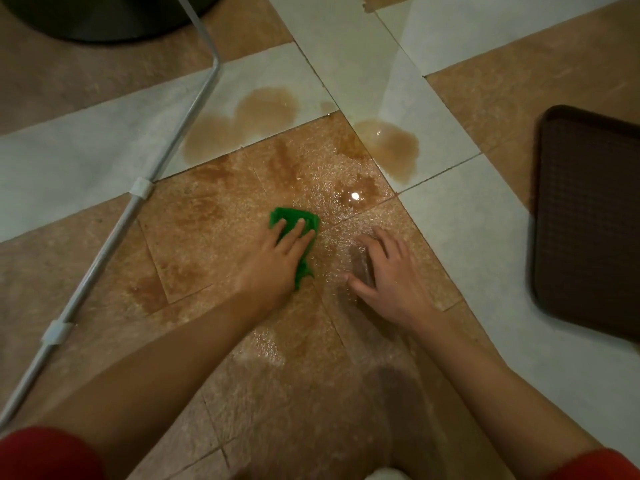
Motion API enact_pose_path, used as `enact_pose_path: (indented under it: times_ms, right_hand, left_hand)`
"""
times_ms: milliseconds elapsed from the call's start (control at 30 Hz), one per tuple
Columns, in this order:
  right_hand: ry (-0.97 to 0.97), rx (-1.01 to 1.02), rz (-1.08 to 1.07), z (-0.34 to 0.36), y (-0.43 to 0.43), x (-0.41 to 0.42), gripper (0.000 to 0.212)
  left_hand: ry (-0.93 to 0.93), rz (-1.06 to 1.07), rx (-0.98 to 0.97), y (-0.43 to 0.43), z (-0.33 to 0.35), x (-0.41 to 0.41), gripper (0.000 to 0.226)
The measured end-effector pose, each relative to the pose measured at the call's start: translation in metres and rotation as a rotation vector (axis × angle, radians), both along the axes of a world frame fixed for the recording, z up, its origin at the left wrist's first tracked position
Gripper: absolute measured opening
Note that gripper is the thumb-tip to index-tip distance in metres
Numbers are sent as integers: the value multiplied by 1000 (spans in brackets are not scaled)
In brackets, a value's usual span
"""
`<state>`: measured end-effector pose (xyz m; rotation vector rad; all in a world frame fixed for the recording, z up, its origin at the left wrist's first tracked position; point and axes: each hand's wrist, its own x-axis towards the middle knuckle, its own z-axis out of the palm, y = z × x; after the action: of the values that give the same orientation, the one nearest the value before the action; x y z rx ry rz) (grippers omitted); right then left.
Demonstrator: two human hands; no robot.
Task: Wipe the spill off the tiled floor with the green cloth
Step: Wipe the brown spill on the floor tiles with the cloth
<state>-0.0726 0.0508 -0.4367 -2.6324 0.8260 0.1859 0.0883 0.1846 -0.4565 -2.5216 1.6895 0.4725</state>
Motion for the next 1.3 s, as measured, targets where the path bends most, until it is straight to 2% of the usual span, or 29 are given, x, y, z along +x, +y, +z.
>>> enact_pose_path:
  times_ms: [133,200,267,333,433,500,600,700,800,900,967,1067,1133,1167,1233,1300]
  right_hand:
    - [13,-1,12,2,3,3,72]
    - [7,4,11,3,3,0,72]
    - [-2,16,1,2,2,-5,72]
    - [-3,24,-13,2,1,-9,72]
    - [11,18,-7,3,2,-8,72]
    - [8,12,2,5,3,-5,72]
    - [13,14,27,8,7,-2,71]
    - [32,13,55,9,9,-4,71]
    - [44,24,50,9,9,-8,72]
    - [54,22,43,11,8,-9,73]
    - [54,18,46,11,9,-8,73]
    - [50,25,49,11,10,-8,72]
    - [46,30,46,12,10,-10,72]
    - [46,25,48,12,9,-12,72]
    - [59,15,70,13,8,-14,74]
    - [73,8,78,15,9,-12,74]
  left_hand:
    - [46,-319,-106,22,-5,-30,64]
    - [23,-385,-143,25,-7,-21,58]
    - [43,-319,-137,20,-9,-10,60]
    - [61,-134,-49,10,-7,-2,71]
    - [-7,-13,-7,-2,2,-11,75]
    - [-7,-56,7,3,2,-23,78]
    - [67,-267,-68,22,-4,-24,64]
    - [28,-398,-78,26,-7,-2,60]
    - [30,-227,-10,17,-9,1,67]
    - [31,-98,-36,9,-5,-15,72]
    - [33,-184,-54,16,-7,-22,67]
    - [100,-440,-90,36,-6,-20,64]
    - [104,-514,-14,43,-12,-7,62]
    - [80,-527,-51,41,-16,-2,59]
    - [64,-405,-114,31,-10,-1,53]
    - [60,-234,-73,19,-9,-9,52]
